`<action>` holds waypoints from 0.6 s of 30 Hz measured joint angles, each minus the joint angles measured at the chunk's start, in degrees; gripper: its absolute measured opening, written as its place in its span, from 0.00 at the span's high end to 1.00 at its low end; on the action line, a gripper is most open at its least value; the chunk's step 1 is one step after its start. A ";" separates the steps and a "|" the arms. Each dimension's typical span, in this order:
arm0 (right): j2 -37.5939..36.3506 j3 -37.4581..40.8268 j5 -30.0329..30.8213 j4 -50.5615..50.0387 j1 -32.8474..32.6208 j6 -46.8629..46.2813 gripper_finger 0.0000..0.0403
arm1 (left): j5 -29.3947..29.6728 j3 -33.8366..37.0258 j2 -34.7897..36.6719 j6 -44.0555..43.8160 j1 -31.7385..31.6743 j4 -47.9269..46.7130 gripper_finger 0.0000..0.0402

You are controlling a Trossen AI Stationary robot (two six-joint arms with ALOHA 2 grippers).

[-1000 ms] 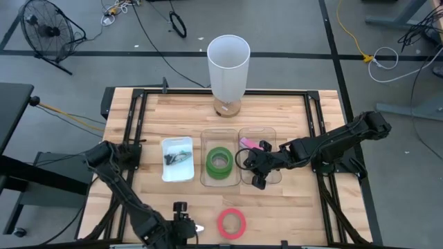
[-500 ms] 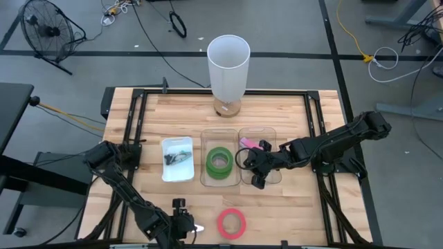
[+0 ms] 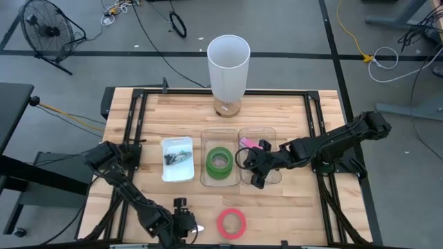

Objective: Pick and place Stapler, Stapler remover, tape
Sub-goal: Put the purple staple remover into the white bin

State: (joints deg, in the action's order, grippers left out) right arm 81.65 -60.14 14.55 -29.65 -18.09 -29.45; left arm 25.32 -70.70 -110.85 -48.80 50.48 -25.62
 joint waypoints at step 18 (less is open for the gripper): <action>0.00 0.02 0.00 0.31 -0.02 0.02 0.88 | -4.80 -0.78 -4.28 0.97 -2.60 2.24 0.80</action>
State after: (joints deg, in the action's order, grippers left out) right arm 81.65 -60.12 14.55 -29.34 -18.11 -29.43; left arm 20.52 -71.48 -115.12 -47.82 47.88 -23.38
